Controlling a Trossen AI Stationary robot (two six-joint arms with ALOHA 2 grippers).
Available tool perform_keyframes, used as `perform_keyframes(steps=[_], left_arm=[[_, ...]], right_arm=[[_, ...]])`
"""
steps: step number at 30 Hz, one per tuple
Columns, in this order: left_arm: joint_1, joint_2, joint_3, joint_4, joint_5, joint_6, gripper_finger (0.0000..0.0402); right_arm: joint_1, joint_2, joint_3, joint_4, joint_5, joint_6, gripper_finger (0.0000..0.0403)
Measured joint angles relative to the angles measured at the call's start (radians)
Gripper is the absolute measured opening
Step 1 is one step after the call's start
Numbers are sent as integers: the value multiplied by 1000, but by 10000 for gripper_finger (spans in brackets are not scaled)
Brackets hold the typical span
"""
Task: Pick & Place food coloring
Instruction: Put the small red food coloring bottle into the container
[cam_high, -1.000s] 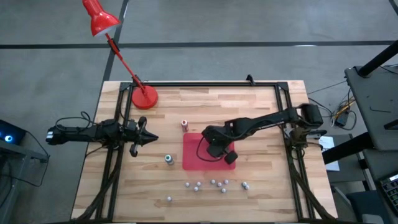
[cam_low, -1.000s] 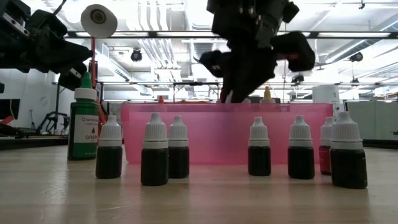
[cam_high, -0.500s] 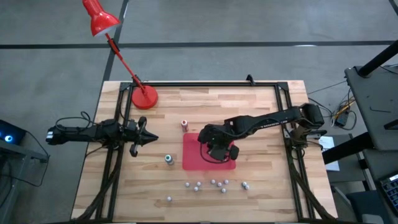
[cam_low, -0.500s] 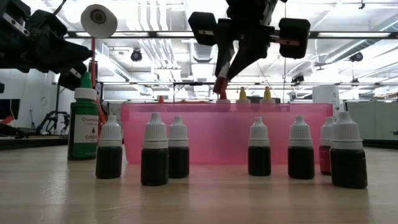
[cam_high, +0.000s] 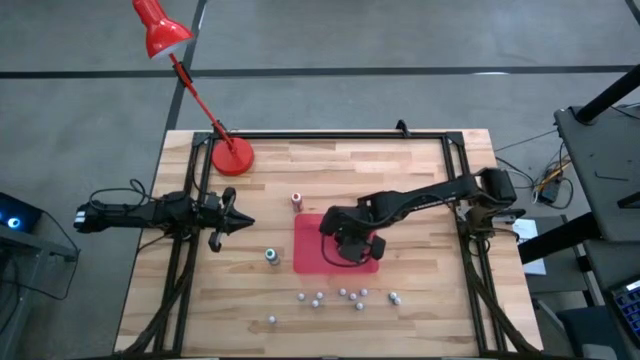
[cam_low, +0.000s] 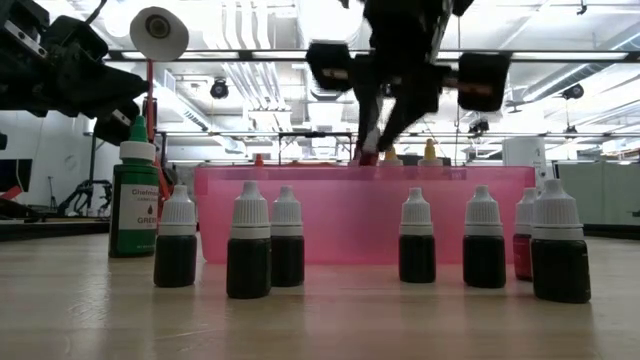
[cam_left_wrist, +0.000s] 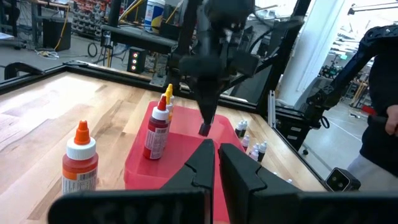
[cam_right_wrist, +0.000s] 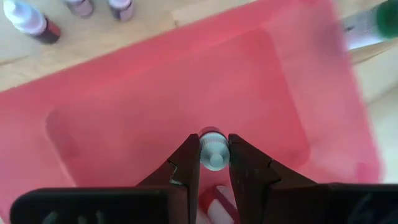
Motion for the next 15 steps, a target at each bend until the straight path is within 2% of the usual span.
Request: perform_keyframes(steps=[15], left_arm=[[0, 0, 0, 0, 0, 0, 0]], right_arm=[[-1, 105, 5, 1, 2, -36, 60]])
